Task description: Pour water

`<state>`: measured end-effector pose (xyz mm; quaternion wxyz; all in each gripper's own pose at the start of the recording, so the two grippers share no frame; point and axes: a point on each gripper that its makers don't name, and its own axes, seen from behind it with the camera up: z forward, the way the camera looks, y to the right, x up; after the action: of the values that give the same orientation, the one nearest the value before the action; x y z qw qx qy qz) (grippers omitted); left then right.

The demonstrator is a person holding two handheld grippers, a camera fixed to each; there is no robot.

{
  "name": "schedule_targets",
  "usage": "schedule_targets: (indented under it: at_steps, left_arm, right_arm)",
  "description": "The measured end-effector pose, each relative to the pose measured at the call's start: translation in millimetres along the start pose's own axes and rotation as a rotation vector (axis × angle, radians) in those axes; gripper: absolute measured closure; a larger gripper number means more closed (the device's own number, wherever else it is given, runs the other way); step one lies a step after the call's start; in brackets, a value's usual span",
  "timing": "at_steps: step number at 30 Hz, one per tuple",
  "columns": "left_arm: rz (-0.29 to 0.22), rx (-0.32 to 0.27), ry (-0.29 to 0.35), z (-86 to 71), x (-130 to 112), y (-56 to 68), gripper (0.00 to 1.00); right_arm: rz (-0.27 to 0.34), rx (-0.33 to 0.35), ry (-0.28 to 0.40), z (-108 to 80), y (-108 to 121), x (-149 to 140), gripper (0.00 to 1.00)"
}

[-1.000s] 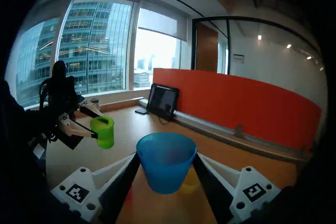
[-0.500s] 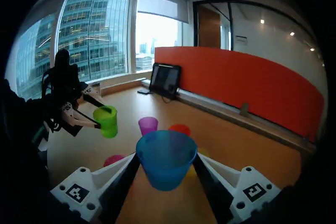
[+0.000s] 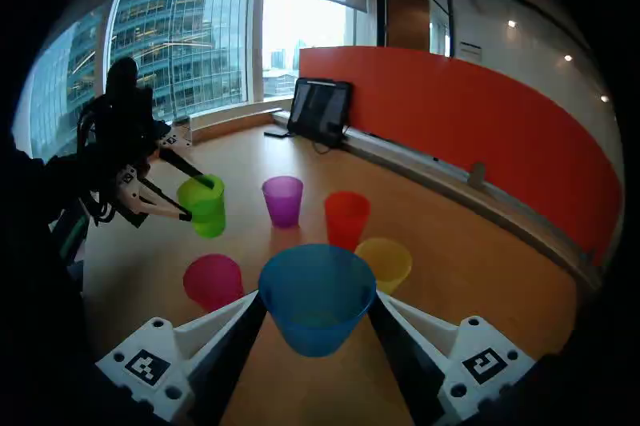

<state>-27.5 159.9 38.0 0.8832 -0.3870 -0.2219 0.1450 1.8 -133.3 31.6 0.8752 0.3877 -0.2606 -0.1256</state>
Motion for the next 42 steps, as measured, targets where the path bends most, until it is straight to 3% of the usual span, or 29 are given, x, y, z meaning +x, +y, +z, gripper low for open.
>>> schedule_targets:
  at_steps: [27, 42]
  left_arm:
    - [-0.019, -0.013, -0.078, 26.7, -40, -0.7, 0.14]
    - [-0.061, -0.019, -0.075, 24.6, -47, -2.4, 0.13]
  right_arm:
    - [0.021, 0.003, -0.147, 27.7, -3, -70, 0.09]
    - [0.017, -0.007, -0.174, 27.6, -6, -89, 0.09]
